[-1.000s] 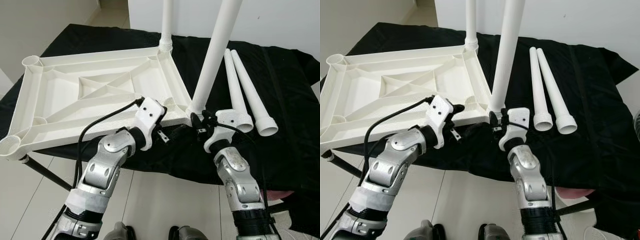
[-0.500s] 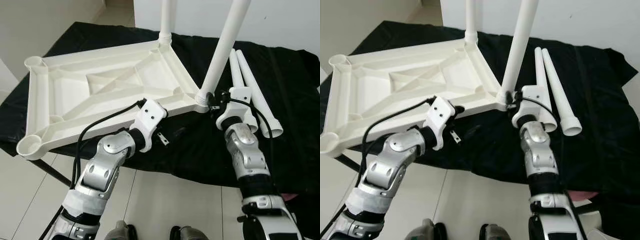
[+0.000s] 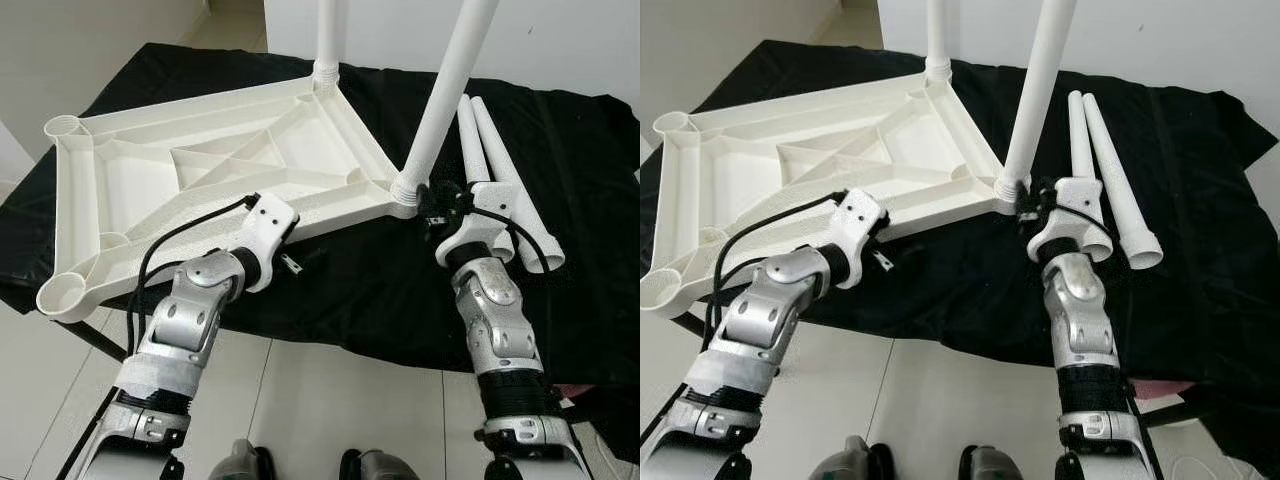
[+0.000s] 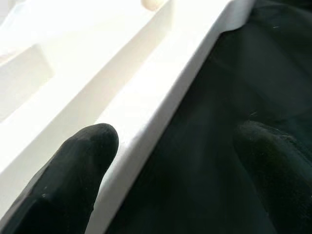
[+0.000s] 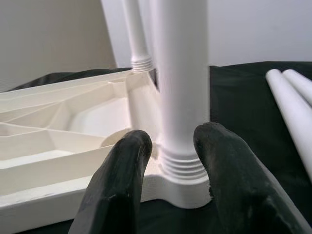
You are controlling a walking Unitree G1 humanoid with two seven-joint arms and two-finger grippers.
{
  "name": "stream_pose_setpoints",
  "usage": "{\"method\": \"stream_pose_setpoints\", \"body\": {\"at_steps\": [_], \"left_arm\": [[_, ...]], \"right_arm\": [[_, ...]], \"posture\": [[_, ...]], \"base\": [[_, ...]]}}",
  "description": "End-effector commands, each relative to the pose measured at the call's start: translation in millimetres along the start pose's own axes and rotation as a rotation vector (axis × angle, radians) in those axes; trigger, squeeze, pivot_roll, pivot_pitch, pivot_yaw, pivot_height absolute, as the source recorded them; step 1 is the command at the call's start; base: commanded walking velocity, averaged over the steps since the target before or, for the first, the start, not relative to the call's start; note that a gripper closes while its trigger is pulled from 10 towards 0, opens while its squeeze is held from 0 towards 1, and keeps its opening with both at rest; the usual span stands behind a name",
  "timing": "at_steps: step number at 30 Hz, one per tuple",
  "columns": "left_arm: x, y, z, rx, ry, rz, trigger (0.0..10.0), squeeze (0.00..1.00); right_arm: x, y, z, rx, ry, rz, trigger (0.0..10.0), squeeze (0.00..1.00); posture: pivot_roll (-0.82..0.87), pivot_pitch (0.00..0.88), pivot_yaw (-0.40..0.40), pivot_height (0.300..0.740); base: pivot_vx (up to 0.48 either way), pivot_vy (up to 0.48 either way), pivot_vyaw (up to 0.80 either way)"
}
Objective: Building children table
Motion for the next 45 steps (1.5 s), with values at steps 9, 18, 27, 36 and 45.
{"method": "stream_pose_setpoints", "body": {"at_steps": [9, 18, 27, 36, 45], "left_arm": [[3.5, -10, 46.0, -0.054, 0.349, 0.061, 10.0, 0.00], [-1.4, -22, 49.3, -0.095, 0.312, 0.133, 10.0, 0.00], [-7.7, -17, 48.8, -0.049, 0.311, 0.106, 0.0, 0.00], [-19.0, -10, 30.1, -0.030, 0.254, 0.059, 0.0, 0.00], [-24.1, -12, 20.2, -0.023, 0.231, 0.059, 0.0, 0.00]], "right_arm": [[15.9, -9, 4.9, -0.009, 0.034, 0.044, 10.0, 0.00], [12.4, -2, -2.7, 0.014, 0.025, 0.030, 10.0, 0.00], [11.0, 0, -3.9, 0.026, 0.021, 0.028, 10.0, 0.00], [8.7, 2, -10.0, 0.044, 0.011, 0.027, 10.0, 0.00], [6.0, 4, -12.6, 0.055, 0.009, 0.022, 10.0, 0.00]], "posture": [[-0.12, 0.105, 0.072, 0.740], [-0.13, 0.087, 0.077, 0.740], [-0.13, 0.089, 0.081, 0.740], [-0.13, 0.096, 0.075, 0.740], [-0.13, 0.095, 0.073, 0.740]], "base": [[0.000, 0.000, 0.00], [0.000, 0.000, 0.00], [0.000, 0.000, 0.00], [0.000, 0.000, 0.00], [0.000, 0.000, 0.00]]}}
Point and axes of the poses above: a point about 5 cm out from each wrist's last joint towards the gripper, its own x axis pointing back from the gripper into the wrist, its own y axis along the axis of the wrist's last joint, z = x × y, the point moved 2 cm from there along -x, pointing out of the wrist towards the gripper, and after that the axes turned 5 degrees about x, right-handed, at the moved point
